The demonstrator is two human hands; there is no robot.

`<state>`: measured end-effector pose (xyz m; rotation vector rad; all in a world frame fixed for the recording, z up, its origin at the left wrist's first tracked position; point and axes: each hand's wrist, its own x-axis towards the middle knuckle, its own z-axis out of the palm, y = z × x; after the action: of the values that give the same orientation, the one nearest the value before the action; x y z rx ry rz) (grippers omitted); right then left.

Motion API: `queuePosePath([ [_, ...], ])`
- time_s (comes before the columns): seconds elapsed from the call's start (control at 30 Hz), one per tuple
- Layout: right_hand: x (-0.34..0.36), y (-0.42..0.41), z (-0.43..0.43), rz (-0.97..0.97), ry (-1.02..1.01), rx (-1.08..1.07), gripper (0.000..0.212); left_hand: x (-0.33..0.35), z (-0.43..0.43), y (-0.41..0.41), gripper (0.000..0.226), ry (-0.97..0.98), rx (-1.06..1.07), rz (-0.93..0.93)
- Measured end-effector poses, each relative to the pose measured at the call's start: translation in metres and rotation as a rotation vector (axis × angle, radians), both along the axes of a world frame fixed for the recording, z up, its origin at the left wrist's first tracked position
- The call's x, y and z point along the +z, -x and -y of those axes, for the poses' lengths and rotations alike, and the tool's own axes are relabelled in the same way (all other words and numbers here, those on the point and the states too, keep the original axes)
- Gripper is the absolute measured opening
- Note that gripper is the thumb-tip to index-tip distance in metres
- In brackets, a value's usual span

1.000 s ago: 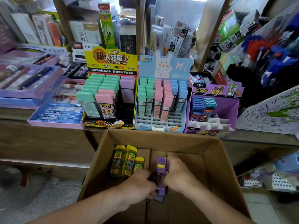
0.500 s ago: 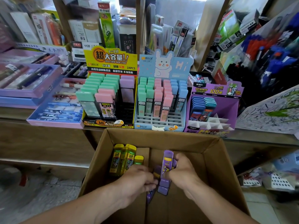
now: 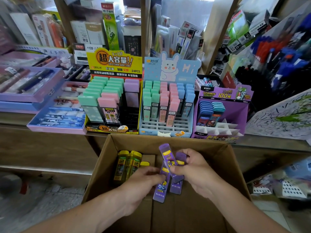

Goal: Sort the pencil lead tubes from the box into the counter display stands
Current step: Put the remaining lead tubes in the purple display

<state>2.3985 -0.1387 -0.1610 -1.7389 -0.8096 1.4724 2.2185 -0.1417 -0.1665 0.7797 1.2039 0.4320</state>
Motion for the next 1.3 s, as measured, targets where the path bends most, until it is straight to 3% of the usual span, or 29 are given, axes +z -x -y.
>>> queuePosePath([
  [0.17,0.017,0.003,0.007,-0.206,-0.033,0.016,0.046,0.008,0.005,0.001,0.042,0.264,-0.083,0.229],
  [0.33,0.022,0.002,0.017,-0.264,-0.091,0.104,0.04,0.014,0.007,0.001,0.041,0.157,-0.053,0.299],
  [0.53,0.03,-0.006,0.025,0.054,-0.203,0.275,0.034,0.022,0.006,0.0,0.031,-0.07,-0.089,0.201],
  [0.67,0.039,-0.013,0.027,0.105,-0.25,0.328,0.035,0.026,0.002,-0.004,0.028,-0.149,-0.1,0.209],
  [0.87,0.044,-0.031,0.029,0.124,-0.341,0.156,0.025,0.031,-0.004,-0.015,0.034,-0.253,-0.041,0.218],
  [1.1,0.053,-0.057,0.027,-0.017,-0.475,-0.105,0.016,0.036,-0.021,-0.014,0.026,-0.286,-0.005,0.227],
  [1.3,0.071,-0.091,0.017,0.041,-0.545,-0.322,0.025,0.031,-0.03,-0.013,0.034,-0.283,0.012,0.246],
])
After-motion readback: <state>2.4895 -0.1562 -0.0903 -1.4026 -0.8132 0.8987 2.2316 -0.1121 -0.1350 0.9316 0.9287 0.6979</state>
